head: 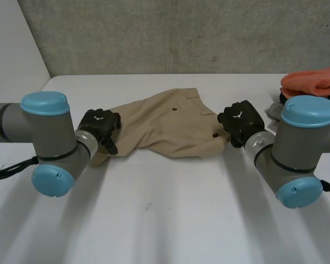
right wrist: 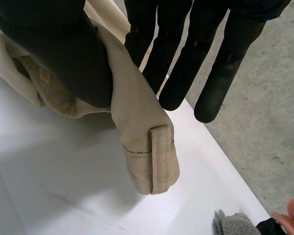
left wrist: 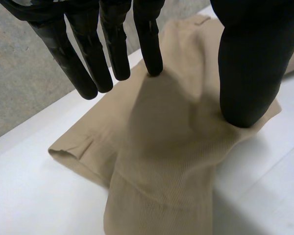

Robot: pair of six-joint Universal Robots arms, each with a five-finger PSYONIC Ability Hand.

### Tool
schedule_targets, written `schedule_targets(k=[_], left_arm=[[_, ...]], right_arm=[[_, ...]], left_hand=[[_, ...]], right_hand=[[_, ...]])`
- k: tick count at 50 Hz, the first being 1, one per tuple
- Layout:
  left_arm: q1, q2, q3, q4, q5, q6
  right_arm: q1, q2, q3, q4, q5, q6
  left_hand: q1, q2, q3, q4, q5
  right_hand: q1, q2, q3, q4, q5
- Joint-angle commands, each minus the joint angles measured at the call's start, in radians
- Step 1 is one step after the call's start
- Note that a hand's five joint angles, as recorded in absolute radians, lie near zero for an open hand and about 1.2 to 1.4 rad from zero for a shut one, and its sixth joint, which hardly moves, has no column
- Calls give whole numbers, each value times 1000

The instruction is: Fold the laundry.

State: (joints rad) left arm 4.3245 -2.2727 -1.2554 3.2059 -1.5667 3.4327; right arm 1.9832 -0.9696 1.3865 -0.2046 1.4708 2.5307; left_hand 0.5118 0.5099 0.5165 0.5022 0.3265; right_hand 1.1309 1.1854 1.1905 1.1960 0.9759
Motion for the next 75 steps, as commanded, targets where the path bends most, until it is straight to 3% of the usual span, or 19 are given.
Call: schedule_targets(k=[1, 2, 6, 14, 22, 26, 32, 38, 44, 45, 46, 47, 49, 51, 57, 65, 69, 75], left_arm=[[-9, -45, 30, -5, -3, 83], [-14, -47, 31, -5, -3, 91], [-31, -25, 30, -5, -12, 121], [-60, 148, 31, 6, -50, 128], [-85, 228, 178, 66, -47, 143], [-97, 159, 348, 43, -62, 167], [-111, -69, 677, -95, -107, 191], [-121, -305, 924, -190, -115, 194], [-140, -399, 982, -187, -62, 186], [-141, -403, 981, -184, -55, 181], [-144, -403, 979, -178, -43, 175], [-147, -400, 976, -178, -39, 172], [-151, -377, 963, -182, -42, 168], [-149, -308, 930, -192, -65, 161], [-132, -20, 603, -239, -154, 126], [-138, 339, 14, -219, -150, 41], [-158, 413, -226, -166, -104, -33], [-181, 380, -364, -120, -47, -144]], right_arm=[[8, -3, 9, 22, 0, -17], [8, -4, 9, 24, 2, -17], [9, -27, 11, 48, 5, -12], [14, -196, -3, 177, -3, 16], [28, -325, -101, 366, -18, 192], [58, -330, -147, 407, 0, 353], [77, -250, -173, 407, 63, 572], [97, -128, -158, 386, 104, 609], [108, -12, -182, 320, 196, 597], [108, 0, -188, 311, 213, 591], [111, 23, -199, 297, 244, 573], [114, 32, -205, 291, 255, 563], [118, 43, -213, 281, 275, 545], [131, 45, -213, 281, 281, 520], [152, 25, -202, 277, 261, 503], [172, 17, -228, 271, 272, 490], [180, 14, -228, 275, 283, 491], [193, -7, -227, 295, 287, 508]], left_hand=[[24, 26, 20, 34, 35], [65, 67, 61, 75, 76], [883, 884, 878, 892, 893], [884, 886, 880, 894, 895], [884, 886, 880, 894, 895], [884, 886, 880, 894, 895], [884, 886, 880, 894, 895], [884, 886, 880, 894, 895], [884, 886, 880, 894, 895], [847, 849, 842, 857, 858], [414, 415, 409, 423, 424], [162, 164, 158, 172, 173], [-194, -192, -199, -184, -183], [-337, -335, -342, -328, -327], [-337, -335, -342, -328, -327], [-337, -335, -342, -328, -327], [-337, -335, -342, -328, -327], [-337, -335, -342, -328, -327]], right_hand=[[265, 211, 206, 200, 246], [265, 211, 206, 200, 246], [265, 211, 206, 200, 246], [265, 211, 206, 200, 246], [265, 211, 206, 200, 246], [265, 211, 206, 200, 246], [265, 211, 206, 200, 246], [265, 211, 206, 200, 246], [265, 211, 206, 200, 246], [265, 211, 206, 200, 246], [265, 211, 206, 200, 246], [265, 211, 206, 200, 246], [265, 211, 206, 200, 246], [265, 211, 206, 200, 246], [265, 211, 206, 200, 246], [265, 211, 206, 200, 246], [265, 211, 206, 200, 246], [265, 211, 206, 200, 246]])
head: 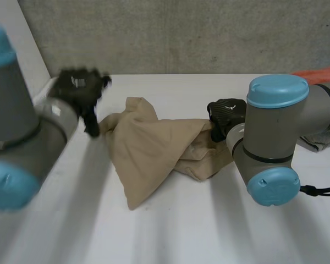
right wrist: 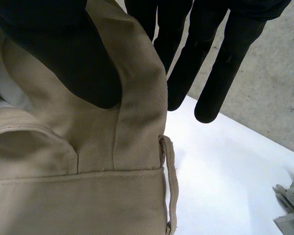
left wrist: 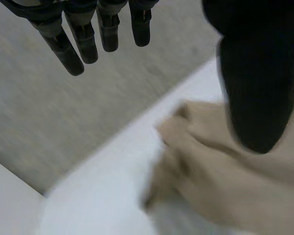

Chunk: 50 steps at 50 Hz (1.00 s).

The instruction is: Fold the laundry.

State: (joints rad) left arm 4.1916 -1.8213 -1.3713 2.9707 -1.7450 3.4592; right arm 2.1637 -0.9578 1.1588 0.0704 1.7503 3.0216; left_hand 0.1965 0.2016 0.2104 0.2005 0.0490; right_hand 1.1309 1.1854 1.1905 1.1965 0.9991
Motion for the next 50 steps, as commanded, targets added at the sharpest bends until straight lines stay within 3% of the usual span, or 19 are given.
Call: schedule_targets(k=[1, 9, 21, 24, 25, 28, 29, 30, 34, 38, 46, 47, 50], left_arm=[[-51, -84, -249, 113, 133, -190], [-76, -203, -212, 108, 156, -396], [-163, -322, -91, 83, 141, -526], [-186, -351, -59, 85, 111, -523], [-200, -374, -36, 85, 79, -516], [-211, -400, -2, 83, 18, -494], [-217, -411, 10, 83, -29, -473], [-217, -411, 18, 85, -50, -459], [-214, -382, 29, 102, -126, -391], [-173, -267, -2, 123, -104, -316], [-9, 75, -81, 67, 149, -14], [-1, 98, -84, 62, 168, 10], [28, 126, -92, 47, 211, 82]], right_arm=[[15, -24, 2, 23, 8, 23], [45, -82, 33, 58, 21, 109], [76, -137, 82, 54, 26, 174], [74, -144, 84, 55, 28, 189], [73, -147, 84, 58, 26, 198], [68, -154, 91, 62, 26, 207], [64, -163, 99, 62, 25, 209], [59, -171, 102, 58, 25, 207], [28, -194, 114, 52, 20, 183], [-1, -214, 119, 58, -14, 76], [-27, -291, 186, 189, -212, -404], [-33, -321, 211, 218, -239, -506], [-32, -352, 240, 247, -270, -627]], left_hand=[[-22, -27, -36, -26, -49], [-22, -27, -36, -26, -49], [-22, -27, -36, -26, -49], [145, 140, 131, 141, 118], [376, 371, 362, 372, 349], [746, 741, 732, 742, 719], [1103, 1097, 1089, 1099, 1076], [1199, 1194, 1185, 1195, 1172], [1200, 1195, 1186, 1196, 1173], [1200, 1195, 1186, 1196, 1173], [1200, 1195, 1186, 1196, 1173], [1200, 1195, 1186, 1196, 1173], [1200, 1195, 1186, 1196, 1173]], right_hand=[[265, 211, 206, 200, 223], [265, 211, 206, 200, 223], [265, 211, 206, 200, 223], [265, 211, 206, 200, 223], [265, 211, 206, 200, 223], [265, 211, 206, 200, 223], [265, 211, 206, 200, 223], [265, 211, 206, 200, 223], [265, 211, 206, 200, 223], [265, 211, 206, 200, 223], [265, 211, 206, 200, 223], [265, 211, 206, 200, 223], [265, 211, 206, 200, 223]])
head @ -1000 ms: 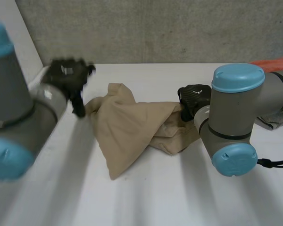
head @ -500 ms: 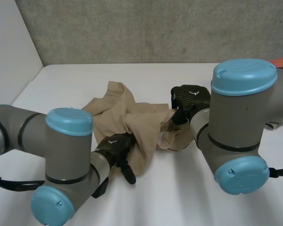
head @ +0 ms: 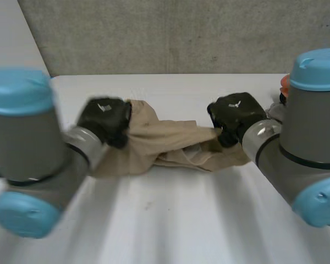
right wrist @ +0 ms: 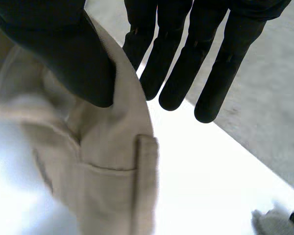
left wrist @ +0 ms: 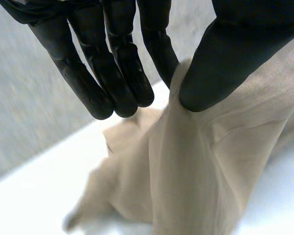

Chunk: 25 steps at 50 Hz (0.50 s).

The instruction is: Fold the laundry.

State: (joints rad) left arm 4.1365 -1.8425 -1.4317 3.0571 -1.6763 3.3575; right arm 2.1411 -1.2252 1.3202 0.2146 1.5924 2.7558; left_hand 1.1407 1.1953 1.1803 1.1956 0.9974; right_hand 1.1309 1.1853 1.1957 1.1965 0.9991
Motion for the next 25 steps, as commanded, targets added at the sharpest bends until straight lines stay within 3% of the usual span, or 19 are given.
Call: schedule_targets(k=[1, 9, 14, 15, 19, 25], left_arm=[[86, 135, -32, -38, 144, 197], [90, -127, 13, -37, 75, 246], [90, -274, 79, -6, 27, 238], [90, -294, 89, -1, 26, 238], [90, -277, 88, -5, 36, 232], [96, -181, 19, -32, 41, 188]], right_arm=[[-7, -94, 89, 112, -120, -389], [29, 22, 91, 117, -134, -357], [34, 134, 44, 68, -86, -274], [37, 163, 30, 48, -59, -247], [49, 200, 1, 26, 15, -202], [66, 194, -12, 8, 73, -194]], left_hand=[[256, 201, 216, 201, 224], [256, 201, 216, 201, 224], [244, 190, 205, 189, 213], [-23, -78, -63, -78, -55], [-518, -573, -558, -573, -549], [-698, -753, -738, -753, -729]], right_hand=[[265, 211, 201, 200, 223], [265, 211, 201, 200, 223], [265, 211, 201, 200, 223], [265, 211, 201, 200, 223], [265, 211, 201, 200, 223], [265, 211, 201, 200, 223]])
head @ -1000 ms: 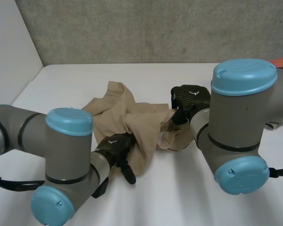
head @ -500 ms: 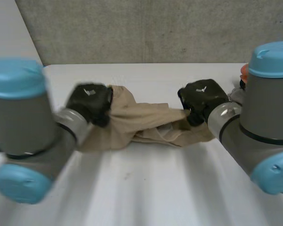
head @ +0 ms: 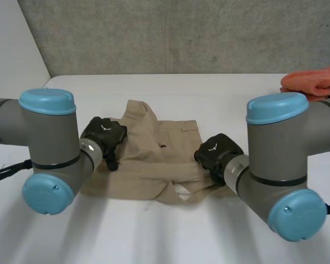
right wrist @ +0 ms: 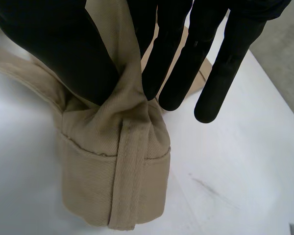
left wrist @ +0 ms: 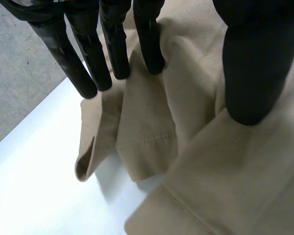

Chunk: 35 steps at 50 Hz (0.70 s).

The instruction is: Fold the laundry.

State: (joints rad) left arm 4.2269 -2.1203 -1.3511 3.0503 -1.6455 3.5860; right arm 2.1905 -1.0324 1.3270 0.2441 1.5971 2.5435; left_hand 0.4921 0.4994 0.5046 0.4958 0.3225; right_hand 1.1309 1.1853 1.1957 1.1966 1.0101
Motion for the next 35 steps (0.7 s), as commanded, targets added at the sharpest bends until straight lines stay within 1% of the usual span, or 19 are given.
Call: schedule_targets(k=[1, 6, 10, 11, 15, 19, 22, 23, 24, 25, 26, 27, 28, 32, 35], left_arm=[[11, 136, -91, -36, 10, -59], [39, 239, -170, -71, 22, -102], [61, 284, -227, -100, 70, -113], [65, 283, -246, -114, 93, -112], [77, 258, -278, -131, 133, -107], [90, 195, -277, -121, 139, -99], [94, 136, -254, -99, 119, -76], [96, 120, -243, -93, 113, -69], [96, 85, -223, -79, 93, -52], [96, 70, -214, -76, 85, -47], [91, 45, -194, -68, 67, -41], [91, 34, -183, -67, 59, -38], [90, 17, -162, -62, 52, -38], [76, 3, -91, -59, 62, -35], [61, 2, 2, -50, 79, -33]], right_arm=[[23, -1, -22, -29, 67, 17], [38, 2, -31, -43, 70, 3], [44, 6, -35, -43, 73, 0], [46, 5, -35, -42, 73, 1], [51, 3, -28, -42, 75, 3], [54, 2, -25, -39, 81, 4], [55, 2, -19, -37, 80, 6], [55, 0, -19, -37, 80, 6], [54, 0, -14, -37, 80, 7], [54, 0, -14, -37, 80, 7], [49, 0, -12, -39, 80, 7], [49, 2, -14, -40, 80, 6], [45, 5, -14, -43, 80, 0], [32, 31, -37, -60, 72, -11], [22, 69, -90, -116, 73, -52]], left_hand=[[-102, -109, -115, -106, -107], [-158, -166, -171, -162, -163], [-202, -210, -215, -206, -207], [-202, -210, -215, -206, -207], [-202, -210, -215, -206, -207], [-194, -201, -206, -197, -198], [-170, -177, -183, -174, -175], [-135, -142, -148, -139, -140], [19, 12, 7, 16, 14], [114, 107, 101, 110, 109], [359, 352, 346, 355, 354], [515, 508, 503, 512, 510], [900, 893, 888, 897, 895], [904, 897, 892, 901, 899], [904, 897, 892, 901, 899]], right_hand=[[265, 211, 201, 200, 212], [265, 211, 201, 200, 212], [265, 211, 201, 200, 212], [265, 211, 201, 200, 212], [265, 211, 201, 200, 212], [265, 211, 201, 200, 212], [265, 211, 201, 200, 212], [265, 211, 201, 200, 212], [265, 211, 201, 200, 212], [265, 211, 201, 200, 212], [265, 211, 201, 200, 212], [265, 211, 201, 200, 212], [265, 211, 201, 200, 212], [265, 211, 201, 200, 212], [265, 211, 201, 200, 212]])
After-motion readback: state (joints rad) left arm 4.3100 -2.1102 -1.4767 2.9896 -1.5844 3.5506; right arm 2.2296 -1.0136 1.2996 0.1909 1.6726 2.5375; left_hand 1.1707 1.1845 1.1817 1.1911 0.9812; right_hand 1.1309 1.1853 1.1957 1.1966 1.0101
